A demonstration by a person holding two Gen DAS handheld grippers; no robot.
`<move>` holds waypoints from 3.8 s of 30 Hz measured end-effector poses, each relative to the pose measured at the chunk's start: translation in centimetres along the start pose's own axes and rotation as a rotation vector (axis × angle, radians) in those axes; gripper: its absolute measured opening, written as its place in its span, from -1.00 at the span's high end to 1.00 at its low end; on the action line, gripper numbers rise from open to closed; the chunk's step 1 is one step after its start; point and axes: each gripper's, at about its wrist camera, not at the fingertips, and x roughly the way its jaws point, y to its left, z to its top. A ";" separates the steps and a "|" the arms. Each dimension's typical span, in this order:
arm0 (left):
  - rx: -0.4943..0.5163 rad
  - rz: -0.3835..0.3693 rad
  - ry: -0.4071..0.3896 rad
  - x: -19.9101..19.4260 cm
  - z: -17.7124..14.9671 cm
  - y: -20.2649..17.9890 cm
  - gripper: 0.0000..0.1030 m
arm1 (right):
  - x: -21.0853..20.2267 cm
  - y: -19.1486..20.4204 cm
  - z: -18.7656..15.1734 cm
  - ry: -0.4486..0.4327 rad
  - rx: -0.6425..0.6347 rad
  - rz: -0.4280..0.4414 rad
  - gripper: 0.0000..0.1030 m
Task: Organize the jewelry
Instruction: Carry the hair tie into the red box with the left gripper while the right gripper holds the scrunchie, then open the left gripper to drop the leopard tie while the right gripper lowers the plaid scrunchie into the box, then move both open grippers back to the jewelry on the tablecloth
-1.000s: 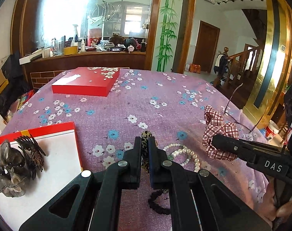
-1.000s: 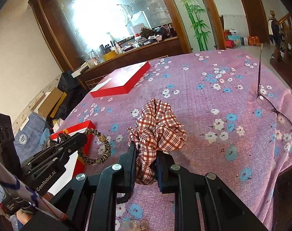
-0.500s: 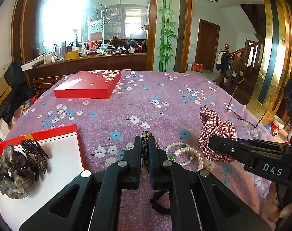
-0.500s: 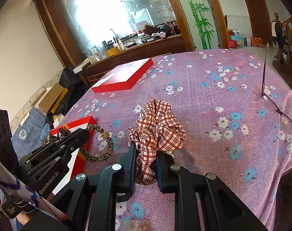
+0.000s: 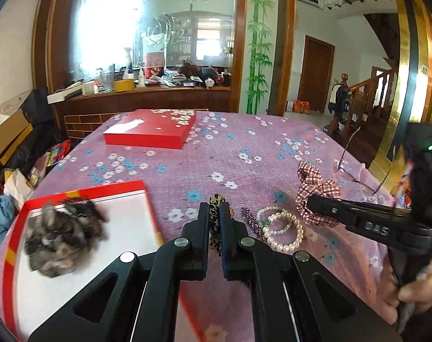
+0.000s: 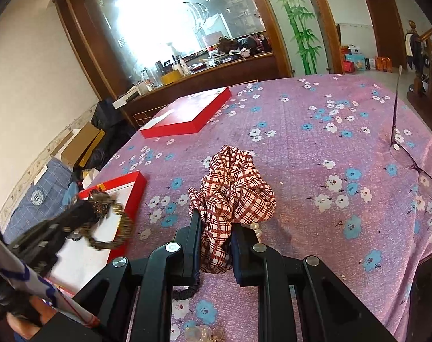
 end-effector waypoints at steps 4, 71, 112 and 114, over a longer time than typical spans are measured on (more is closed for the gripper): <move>-0.032 0.030 -0.023 -3.3 -0.2 2.5 0.88 | 0.0 0.8 -0.2 -0.002 -0.029 0.008 0.64; -0.309 0.193 0.117 -2.5 -2.2 24.8 0.19 | 15.2 19.0 3.9 0.334 -0.153 0.123 -0.04; 0.047 -0.075 0.469 7.4 -3.5 -3.8 0.50 | 1.9 -5.4 1.3 0.155 0.236 0.123 -0.03; 0.059 -0.048 0.493 8.6 -3.7 -4.1 0.56 | 2.3 -5.4 1.1 0.178 0.241 0.124 -0.03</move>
